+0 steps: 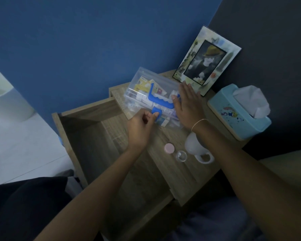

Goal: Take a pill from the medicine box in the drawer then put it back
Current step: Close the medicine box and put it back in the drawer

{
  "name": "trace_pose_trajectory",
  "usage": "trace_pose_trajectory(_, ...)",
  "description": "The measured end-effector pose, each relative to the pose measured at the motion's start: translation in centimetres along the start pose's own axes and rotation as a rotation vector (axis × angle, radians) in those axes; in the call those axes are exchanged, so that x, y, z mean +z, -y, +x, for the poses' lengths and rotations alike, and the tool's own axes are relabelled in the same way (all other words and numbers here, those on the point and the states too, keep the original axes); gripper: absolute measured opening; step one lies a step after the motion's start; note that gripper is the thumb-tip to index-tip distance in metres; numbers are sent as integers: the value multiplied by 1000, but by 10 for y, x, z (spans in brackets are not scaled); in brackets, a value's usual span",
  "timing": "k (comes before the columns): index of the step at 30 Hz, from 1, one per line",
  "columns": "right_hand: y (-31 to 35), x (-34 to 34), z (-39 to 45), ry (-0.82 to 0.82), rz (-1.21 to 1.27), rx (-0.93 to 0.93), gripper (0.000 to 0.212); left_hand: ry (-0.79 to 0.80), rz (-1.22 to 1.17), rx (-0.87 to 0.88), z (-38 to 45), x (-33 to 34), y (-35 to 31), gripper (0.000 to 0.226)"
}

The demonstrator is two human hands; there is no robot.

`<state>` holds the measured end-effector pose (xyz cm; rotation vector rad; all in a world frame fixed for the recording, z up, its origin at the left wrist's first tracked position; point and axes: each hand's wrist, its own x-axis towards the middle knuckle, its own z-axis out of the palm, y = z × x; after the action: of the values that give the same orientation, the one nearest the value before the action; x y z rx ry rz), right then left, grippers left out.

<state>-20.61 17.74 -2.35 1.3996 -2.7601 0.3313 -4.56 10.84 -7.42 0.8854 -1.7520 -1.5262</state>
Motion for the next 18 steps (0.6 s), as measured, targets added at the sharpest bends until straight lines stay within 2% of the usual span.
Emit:
trace_pose_trajectory(10,-2,2,0,-10,27,-2,59,75,-83,-82,3,-3,-2,27)
trace_pose_trajectory(18,0,1,0,-8,40,-4,59,70,-91,-97,8,-1,-4,25)
